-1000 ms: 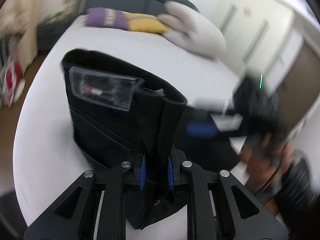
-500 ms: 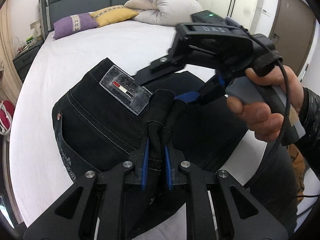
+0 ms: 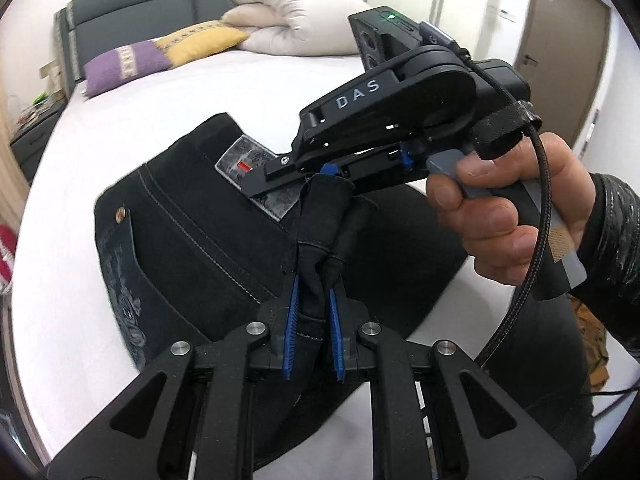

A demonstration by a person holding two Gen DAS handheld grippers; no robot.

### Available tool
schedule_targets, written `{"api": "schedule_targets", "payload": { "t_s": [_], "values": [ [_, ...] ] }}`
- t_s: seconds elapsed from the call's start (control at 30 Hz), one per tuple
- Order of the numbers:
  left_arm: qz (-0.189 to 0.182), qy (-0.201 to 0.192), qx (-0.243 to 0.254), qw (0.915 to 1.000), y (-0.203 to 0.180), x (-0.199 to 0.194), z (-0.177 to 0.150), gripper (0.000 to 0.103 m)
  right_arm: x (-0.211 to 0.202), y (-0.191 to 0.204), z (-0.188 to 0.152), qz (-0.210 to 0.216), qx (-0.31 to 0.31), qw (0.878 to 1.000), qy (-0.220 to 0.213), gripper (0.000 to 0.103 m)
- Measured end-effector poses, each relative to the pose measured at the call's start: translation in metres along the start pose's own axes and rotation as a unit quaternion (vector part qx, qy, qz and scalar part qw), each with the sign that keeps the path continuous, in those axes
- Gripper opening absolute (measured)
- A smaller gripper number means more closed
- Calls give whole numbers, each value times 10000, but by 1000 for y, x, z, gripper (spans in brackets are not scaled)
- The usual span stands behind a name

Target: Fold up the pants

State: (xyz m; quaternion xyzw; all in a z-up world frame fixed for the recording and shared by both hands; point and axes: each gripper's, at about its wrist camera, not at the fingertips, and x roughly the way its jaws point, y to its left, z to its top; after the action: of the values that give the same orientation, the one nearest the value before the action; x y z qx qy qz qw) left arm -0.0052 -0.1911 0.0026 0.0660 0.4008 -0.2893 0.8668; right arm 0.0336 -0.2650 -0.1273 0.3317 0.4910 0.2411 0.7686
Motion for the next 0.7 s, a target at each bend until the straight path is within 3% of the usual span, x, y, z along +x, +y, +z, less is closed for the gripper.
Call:
{"api": "schedule_targets", "payload": {
  "t_s": [0.33, 0.53, 0.7],
  "values": [
    [-563, 115, 511, 9970, -56, 37, 34, 12, -70, -51, 0, -321, 411, 9978, -405, 17],
    [-769, 327, 866, 9927, -86, 61, 30, 7, -83, -77, -3, -460, 576, 9965, -389, 17],
    [-912, 423, 801, 9917, -90, 67, 24, 7, -90, -92, -12, -506, 703, 9952, -460, 17]
  ]
}}
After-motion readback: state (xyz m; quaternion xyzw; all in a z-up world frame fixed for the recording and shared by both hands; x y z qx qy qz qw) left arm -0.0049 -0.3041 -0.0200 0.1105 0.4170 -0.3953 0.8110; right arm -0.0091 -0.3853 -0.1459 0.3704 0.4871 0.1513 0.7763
